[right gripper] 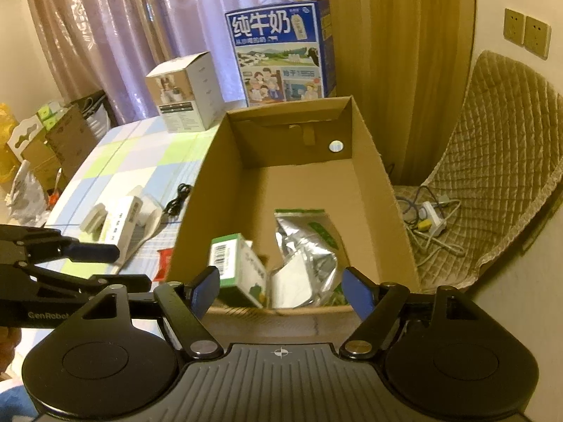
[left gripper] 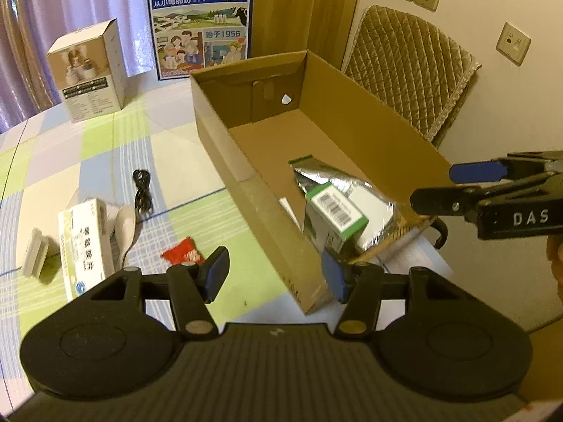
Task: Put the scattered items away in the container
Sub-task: 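Withdraw both tools from the cardboard box back over the table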
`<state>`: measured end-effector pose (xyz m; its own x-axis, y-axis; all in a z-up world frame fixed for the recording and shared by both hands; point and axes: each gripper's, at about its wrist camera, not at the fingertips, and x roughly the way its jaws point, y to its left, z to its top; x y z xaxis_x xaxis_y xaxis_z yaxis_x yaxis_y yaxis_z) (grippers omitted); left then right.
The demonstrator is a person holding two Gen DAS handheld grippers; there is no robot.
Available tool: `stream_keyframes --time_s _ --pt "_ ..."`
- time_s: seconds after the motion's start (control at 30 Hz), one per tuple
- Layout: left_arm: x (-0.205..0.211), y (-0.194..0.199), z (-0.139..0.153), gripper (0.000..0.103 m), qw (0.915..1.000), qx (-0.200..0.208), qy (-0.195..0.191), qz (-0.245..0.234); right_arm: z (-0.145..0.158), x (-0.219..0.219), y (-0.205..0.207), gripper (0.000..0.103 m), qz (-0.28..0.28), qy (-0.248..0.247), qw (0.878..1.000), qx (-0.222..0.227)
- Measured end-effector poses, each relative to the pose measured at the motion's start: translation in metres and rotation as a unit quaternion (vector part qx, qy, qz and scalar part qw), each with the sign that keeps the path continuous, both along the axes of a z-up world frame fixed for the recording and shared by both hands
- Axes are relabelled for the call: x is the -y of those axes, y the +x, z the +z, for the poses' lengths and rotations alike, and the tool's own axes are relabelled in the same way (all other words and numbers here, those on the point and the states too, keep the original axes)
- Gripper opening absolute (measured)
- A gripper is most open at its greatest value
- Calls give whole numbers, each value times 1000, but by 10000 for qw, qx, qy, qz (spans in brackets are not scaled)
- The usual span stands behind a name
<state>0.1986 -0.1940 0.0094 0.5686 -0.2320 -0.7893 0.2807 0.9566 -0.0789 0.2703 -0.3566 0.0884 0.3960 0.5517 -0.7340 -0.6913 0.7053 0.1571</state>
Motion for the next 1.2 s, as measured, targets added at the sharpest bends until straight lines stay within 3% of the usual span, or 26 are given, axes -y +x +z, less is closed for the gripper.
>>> stream_keyframes --time_s 0.4,0.73,1.2 --pt "-33 -44 7 61 9998 77 45 189 10 -5 -40 78 146 58 9999 49" --pt "-91 -79 7 76 9979 76 73 637 14 -24 -76 81 460 107 9989 52" --pt "-171 -112 1 82 9913 7 175 1306 8 -75 -119 82 1074 91 9942 -1"
